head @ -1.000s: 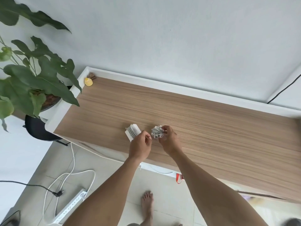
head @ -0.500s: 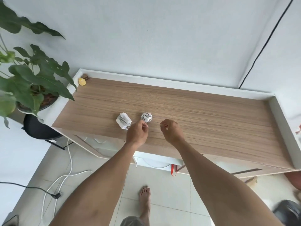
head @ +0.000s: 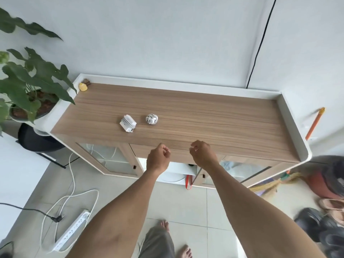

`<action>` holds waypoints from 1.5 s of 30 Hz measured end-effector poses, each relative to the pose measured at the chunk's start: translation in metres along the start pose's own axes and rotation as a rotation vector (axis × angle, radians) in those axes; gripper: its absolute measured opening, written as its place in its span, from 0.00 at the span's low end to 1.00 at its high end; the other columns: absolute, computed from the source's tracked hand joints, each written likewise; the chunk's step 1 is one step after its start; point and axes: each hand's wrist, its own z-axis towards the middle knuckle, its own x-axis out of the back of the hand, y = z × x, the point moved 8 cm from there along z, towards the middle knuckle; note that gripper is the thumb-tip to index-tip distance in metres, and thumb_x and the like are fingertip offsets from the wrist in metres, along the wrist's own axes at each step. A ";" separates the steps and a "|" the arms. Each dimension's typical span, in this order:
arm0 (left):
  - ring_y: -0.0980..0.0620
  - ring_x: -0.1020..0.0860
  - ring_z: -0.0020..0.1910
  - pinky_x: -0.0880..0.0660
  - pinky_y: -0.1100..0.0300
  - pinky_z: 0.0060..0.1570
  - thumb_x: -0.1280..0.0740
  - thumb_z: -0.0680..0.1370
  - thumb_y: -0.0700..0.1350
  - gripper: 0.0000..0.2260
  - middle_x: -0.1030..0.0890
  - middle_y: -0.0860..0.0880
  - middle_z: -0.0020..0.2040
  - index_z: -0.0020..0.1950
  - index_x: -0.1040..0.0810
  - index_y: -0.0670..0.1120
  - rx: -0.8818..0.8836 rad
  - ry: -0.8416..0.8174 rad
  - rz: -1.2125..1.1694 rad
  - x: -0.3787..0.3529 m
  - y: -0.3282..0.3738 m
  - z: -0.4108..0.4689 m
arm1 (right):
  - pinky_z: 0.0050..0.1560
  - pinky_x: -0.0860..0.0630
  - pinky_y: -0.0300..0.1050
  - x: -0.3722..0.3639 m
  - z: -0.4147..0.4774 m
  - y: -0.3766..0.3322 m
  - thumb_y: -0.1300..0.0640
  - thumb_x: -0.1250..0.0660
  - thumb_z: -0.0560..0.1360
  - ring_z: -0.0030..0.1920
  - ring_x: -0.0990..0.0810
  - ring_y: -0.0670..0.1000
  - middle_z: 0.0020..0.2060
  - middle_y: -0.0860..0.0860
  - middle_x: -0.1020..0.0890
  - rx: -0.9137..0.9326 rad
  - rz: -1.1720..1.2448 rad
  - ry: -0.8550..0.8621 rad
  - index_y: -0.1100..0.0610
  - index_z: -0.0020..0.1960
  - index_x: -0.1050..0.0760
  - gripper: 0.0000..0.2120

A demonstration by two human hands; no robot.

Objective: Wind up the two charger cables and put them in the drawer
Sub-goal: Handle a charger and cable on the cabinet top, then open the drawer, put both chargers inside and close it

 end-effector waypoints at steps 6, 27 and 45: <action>0.44 0.20 0.47 0.26 0.56 0.46 0.38 0.77 0.47 0.07 0.17 0.47 0.43 0.52 0.24 0.47 0.212 -0.081 -0.085 -0.049 -0.068 0.002 | 0.64 0.30 0.49 -0.020 0.002 0.018 0.54 0.38 0.78 0.68 0.31 0.55 0.70 0.51 0.33 0.027 -0.176 -0.132 0.55 0.72 0.35 0.23; 0.42 0.31 0.70 0.32 0.48 0.67 0.54 0.77 0.69 0.34 0.35 0.42 0.74 0.76 0.40 0.49 1.171 0.131 -1.598 -0.136 -0.167 0.091 | 0.66 0.33 0.50 -0.092 0.067 -0.017 0.50 0.37 0.78 0.72 0.41 0.55 0.72 0.49 0.36 0.111 -0.356 -0.165 0.51 0.72 0.37 0.24; 0.43 0.25 0.62 0.28 0.48 0.61 0.52 0.78 0.65 0.29 0.26 0.43 0.63 0.69 0.29 0.48 1.194 0.039 -1.548 -0.152 -0.191 0.065 | 0.77 0.57 0.50 -0.118 0.039 0.003 0.48 0.38 0.77 0.78 0.61 0.55 0.78 0.52 0.58 0.120 -0.505 -0.152 0.51 0.78 0.59 0.39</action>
